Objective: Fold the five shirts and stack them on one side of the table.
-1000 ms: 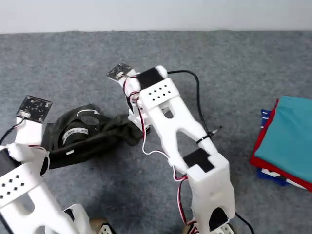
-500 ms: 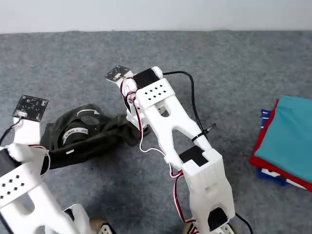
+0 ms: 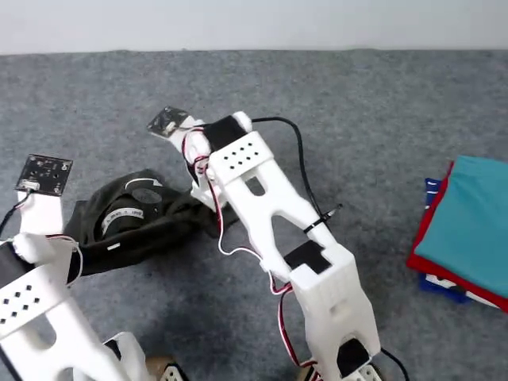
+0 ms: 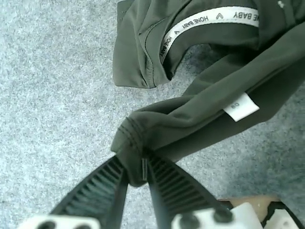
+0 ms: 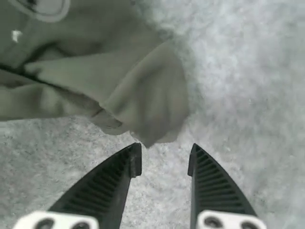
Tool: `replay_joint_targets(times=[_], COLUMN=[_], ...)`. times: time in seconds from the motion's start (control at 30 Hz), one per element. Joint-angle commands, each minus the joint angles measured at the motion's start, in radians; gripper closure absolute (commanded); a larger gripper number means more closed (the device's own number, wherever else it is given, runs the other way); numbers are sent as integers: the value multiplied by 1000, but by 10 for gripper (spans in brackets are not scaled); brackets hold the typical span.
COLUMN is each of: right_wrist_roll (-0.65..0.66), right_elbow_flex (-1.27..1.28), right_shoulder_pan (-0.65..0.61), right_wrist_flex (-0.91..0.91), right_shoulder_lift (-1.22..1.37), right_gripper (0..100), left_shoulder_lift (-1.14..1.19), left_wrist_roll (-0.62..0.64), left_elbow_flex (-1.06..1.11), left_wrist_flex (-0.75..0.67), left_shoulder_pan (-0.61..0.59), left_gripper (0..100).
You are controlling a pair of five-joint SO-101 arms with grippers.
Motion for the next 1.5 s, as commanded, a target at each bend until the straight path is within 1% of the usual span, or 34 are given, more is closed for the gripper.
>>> replay_joint_targets(times=[0.0, 0.27, 0.33, 0.37, 0.4, 0.43, 0.47, 0.5, 0.6, 0.8, 0.9, 1.03, 1.2, 1.3, 1.37, 1.47], right_wrist_roll=[11, 11, 12, 14, 34, 63, 89, 106, 110, 112, 129, 166, 167, 163, 163, 161], right_elbow_flex=[-43, -43, -43, -43, -43, -43, -43, -43, -60, -167, -252, -315, -324, -319, -324, -316], right_shoulder_pan=[-10, 2, 16, 19, 27, 35, 44, 61, 131, 340, 426, 495, 529, 533, 519, 455], right_wrist_flex=[-21, -136, -165, -179, -188, -191, -189, -185, -182, -156, -97, -7, 122, 130, 130, 130], right_shoulder_lift=[24, 117, 120, 120, 120, 120, 122, 120, 119, 120, 127, 128, 127, 117, 102, 71], right_gripper=[830, 835, 874, 918, 969, 998, 979, 968, 987, 985, 985, 985, 985, 985, 981, 980], left_shoulder_lift=[-23, -23, -23, -23, -23, -23, -23, -23, -23, -23, -23, -23, -23, -23, -23, -23], left_wrist_roll=[8, 9, 9, 9, 9, 9, 9, 9, 9, 8, 5, -11, -31, -31, -31, -29], left_elbow_flex=[-4, -4, -4, -4, -4, -4, -4, -4, -4, -4, -8, -12, -15, -15, -13, -12], left_wrist_flex=[-14, -14, -14, -14, -14, -14, -14, -14, -14, -15, -20, -21, -14, -14, -14, -14], left_shoulder_pan=[-8, -8, -8, -8, -8, -8, -8, -8, -8, -6, -3, 12, 98, 146, 164, 161], left_gripper=[987, 987, 987, 987, 987, 987, 987, 987, 987, 987, 987, 987, 987, 987, 987, 987])
